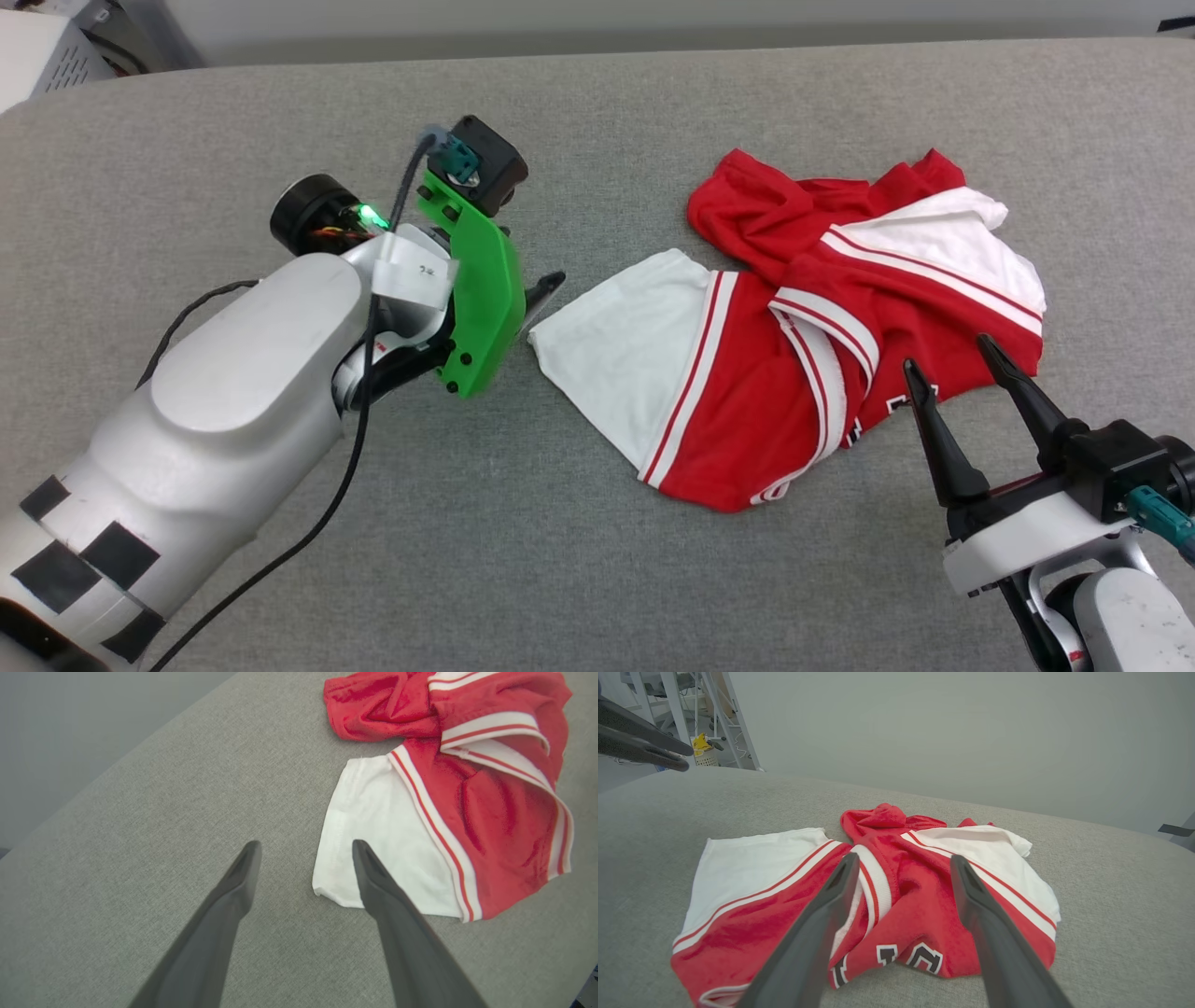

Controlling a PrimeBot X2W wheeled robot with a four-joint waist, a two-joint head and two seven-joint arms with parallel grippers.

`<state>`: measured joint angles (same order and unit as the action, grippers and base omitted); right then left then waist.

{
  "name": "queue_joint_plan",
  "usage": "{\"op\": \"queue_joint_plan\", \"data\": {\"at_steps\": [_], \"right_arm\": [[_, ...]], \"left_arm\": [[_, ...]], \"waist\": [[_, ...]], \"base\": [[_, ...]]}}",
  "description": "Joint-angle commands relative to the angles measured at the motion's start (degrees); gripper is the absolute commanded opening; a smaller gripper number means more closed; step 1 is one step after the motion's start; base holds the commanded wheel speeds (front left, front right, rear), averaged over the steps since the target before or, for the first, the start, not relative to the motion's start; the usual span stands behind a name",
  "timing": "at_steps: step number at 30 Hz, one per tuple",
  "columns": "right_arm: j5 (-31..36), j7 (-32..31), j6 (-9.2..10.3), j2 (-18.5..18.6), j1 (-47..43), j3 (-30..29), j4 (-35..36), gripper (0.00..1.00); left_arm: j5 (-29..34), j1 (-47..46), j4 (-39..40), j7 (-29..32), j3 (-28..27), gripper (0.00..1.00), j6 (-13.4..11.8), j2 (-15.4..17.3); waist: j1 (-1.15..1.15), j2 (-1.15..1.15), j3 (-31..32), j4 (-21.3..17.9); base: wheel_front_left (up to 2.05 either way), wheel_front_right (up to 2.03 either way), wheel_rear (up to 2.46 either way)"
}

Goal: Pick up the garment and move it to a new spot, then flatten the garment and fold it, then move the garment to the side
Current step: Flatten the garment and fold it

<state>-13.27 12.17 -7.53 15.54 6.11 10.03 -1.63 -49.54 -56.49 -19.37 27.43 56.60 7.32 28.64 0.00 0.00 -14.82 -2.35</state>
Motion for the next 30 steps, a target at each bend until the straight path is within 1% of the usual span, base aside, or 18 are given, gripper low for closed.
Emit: {"op": "queue_joint_plan", "data": {"at_steps": [1, 5, 9, 12, 17, 18, 19, 20, 22, 24, 26, 30], "right_arm": [[0.3, -0.04, 0.04, -0.15, 1.12, 0.28, 0.22, 1.0], [0.59, 0.22, 0.04, -0.42, 2.44, 0.97, -0.21, 1.0], [0.64, 0.59, 0.04, -0.73, 3.82, 1.71, -0.92, 1.0], [0.69, 1.01, 0.04, -0.78, 5.41, 2.45, -1.78, 1.0], [0.9, 1.47, 0.04, -1.09, 6.83, 3.24, -2.79, 1.0], [0.91, 1.55, 0.04, -1.13, 6.91, 3.19, -2.96, 1.0], [0.93, 1.64, 0.04, -1.16, 6.97, 3.14, -3.21, 1.0], [0.95, 1.72, 0.04, -1.17, 7.02, 3.1, -3.4, 1.0], [1.04, 1.87, 0.04, -1.26, 7.07, 2.98, -3.89, 1.0], [1.12, 1.99, 0.04, -1.44, 7.04, 3.02, -4.42, 1.0], [1.23, 2.08, 0.04, -1.43, 6.74, 2.8, -4.9, 1.0], [1.52, 2.24, 0.04, -1.34, 5.73, 2.03, -5.61, 1.0]], "left_arm": [[-1.94, -1.89, -0.31, 2.34, 2.15, 1.0, 0.16, 0.37], [-5.49, -5.01, -1.99, 7.27, 8.13, 1.0, 0.16, 0.52], [-7.45, -7.11, -4.51, 9.65, 12.87, 1.0, 0.16, -0.01], [-7.4, -7.91, -7.48, 10.52, 15.37, 1.0, 0.16, -0.76], [-5.81, -5.93, -8.69, 11.72, 16.59, 1.0, 0.16, -1.03], [-5.87, -5.44, -8.51, 11.98, 16.65, 0.97, 0.16, -0.99], [-5.43, -4.99, -7.9, 12.26, 16.69, 0.11, 0.16, -0.84], [-4.68, -4.7, -7.34, 12.2, 16.71, 0.0, 0.16, -0.64], [-2.98, -4.56, -6.28, 10.72, 16.73, 0.0, 0.16, 0.01], [-0.9, -4.72, -4.44, 7.99, 16.73, 0.0, 0.16, 0.89], [-2.23, -4.57, -2.65, 4.66, 16.74, 0.0, 0.16, 1.69], [-3.31, -4.52, 0.03, -0.6, 16.73, 0.0, 0.16, 5.48]], "waist": [[0.0, 0.0, -1.41, -1.18], [0.0, 0.0, -3.01, -2.2], [0.0, 0.0, -4.66, -3.2], [0.0, 0.0, -6.19, -4.29], [0.0, 0.0, -7.29, -5.24], [0.0, 0.0, -7.34, -5.28], [0.0, 0.0, -7.37, -5.28], [0.0, 0.0, -7.37, -5.25], [0.0, 0.0, -7.12, -5.05], [0.0, 0.0, -6.58, -4.92], [0.0, 0.0, -5.78, -4.36], [0.0, 0.0, -3.96, -3.15]], "base": [[0.0, 0.0, 0.0], [0.0, 0.0, 0.0], [0.0, 0.0, 0.0], [0.0, 0.0, 0.0], [0.0, 0.0, 0.0], [0.0, 0.0, 0.0], [0.0, 0.0, 0.0], [0.0, 0.0, 0.0], [0.0, 0.0, 0.0], [0.0, 0.0, 0.0], [0.0, 0.0, 0.0], [0.0, 0.0, 0.0]]}}
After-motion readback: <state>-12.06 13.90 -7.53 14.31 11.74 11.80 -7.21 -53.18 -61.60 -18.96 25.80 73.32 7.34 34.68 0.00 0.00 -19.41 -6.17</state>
